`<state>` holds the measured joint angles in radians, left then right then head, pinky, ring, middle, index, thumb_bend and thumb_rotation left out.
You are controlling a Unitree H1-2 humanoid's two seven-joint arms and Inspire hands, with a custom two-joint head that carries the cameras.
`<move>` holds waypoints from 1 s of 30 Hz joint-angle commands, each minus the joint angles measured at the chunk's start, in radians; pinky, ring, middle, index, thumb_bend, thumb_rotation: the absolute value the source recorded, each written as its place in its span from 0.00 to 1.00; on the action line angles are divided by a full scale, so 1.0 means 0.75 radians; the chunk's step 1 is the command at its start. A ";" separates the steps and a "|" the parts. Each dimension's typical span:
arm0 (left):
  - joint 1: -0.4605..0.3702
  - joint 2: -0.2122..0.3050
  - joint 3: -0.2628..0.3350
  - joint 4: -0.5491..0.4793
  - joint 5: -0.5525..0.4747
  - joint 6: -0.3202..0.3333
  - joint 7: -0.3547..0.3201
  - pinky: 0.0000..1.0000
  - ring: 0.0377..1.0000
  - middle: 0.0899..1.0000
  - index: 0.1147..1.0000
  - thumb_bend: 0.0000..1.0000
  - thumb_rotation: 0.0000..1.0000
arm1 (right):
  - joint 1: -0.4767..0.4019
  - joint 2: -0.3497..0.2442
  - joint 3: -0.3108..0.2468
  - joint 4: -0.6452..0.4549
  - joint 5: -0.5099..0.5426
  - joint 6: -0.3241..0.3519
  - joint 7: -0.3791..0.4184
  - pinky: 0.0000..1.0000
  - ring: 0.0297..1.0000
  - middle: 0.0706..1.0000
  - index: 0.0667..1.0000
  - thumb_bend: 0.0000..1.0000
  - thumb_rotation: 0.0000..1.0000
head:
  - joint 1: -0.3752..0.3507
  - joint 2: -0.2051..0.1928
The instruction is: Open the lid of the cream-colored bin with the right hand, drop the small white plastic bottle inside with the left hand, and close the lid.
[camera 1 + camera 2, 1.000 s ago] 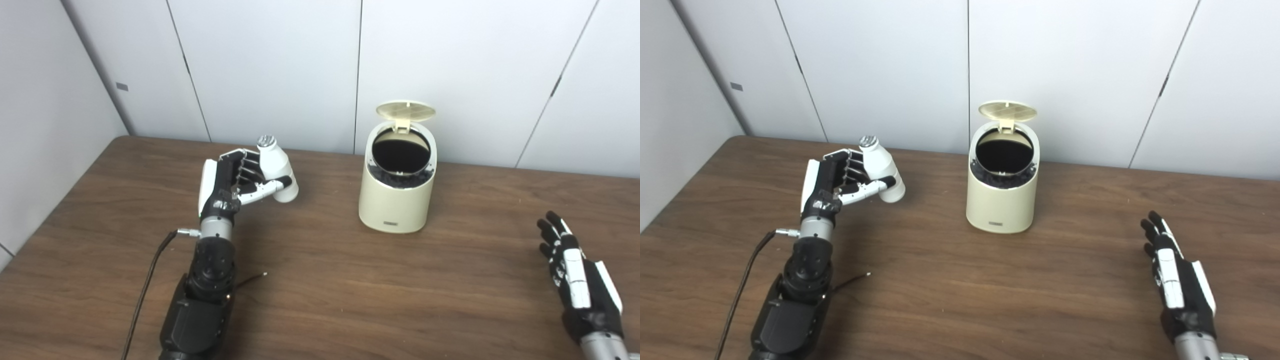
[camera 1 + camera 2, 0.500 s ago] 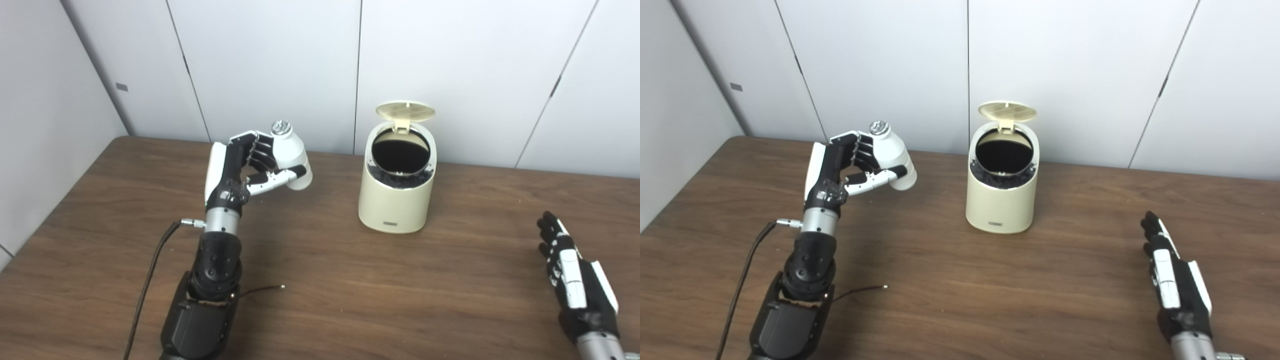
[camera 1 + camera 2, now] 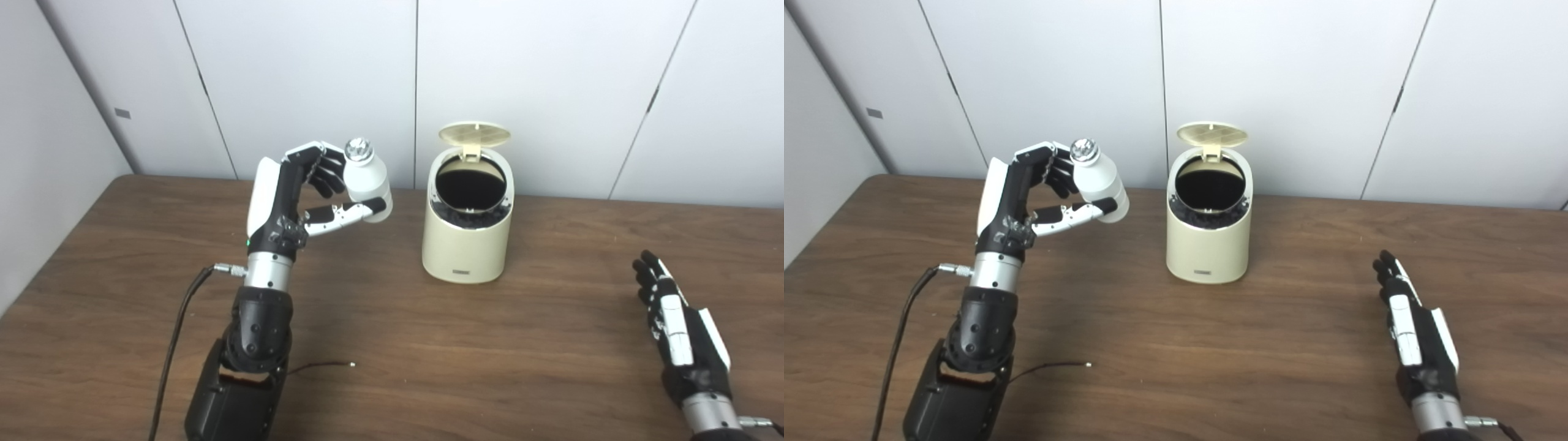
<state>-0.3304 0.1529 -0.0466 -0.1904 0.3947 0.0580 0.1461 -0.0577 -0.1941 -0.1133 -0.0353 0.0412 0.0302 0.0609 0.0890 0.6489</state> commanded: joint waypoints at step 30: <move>-0.290 -0.174 -0.091 0.214 0.136 -0.265 0.092 0.37 0.39 0.44 0.44 0.50 0.00 | -0.034 0.024 0.018 0.055 -0.012 -0.092 -0.026 1.00 0.97 0.94 0.94 0.61 1.00 | -0.037 -0.026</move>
<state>-0.4911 0.0295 -0.1121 -0.0281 0.4957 -0.0990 0.1905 -0.0656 -0.1824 -0.1033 0.0045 0.0306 -0.0274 0.0425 0.0598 0.6289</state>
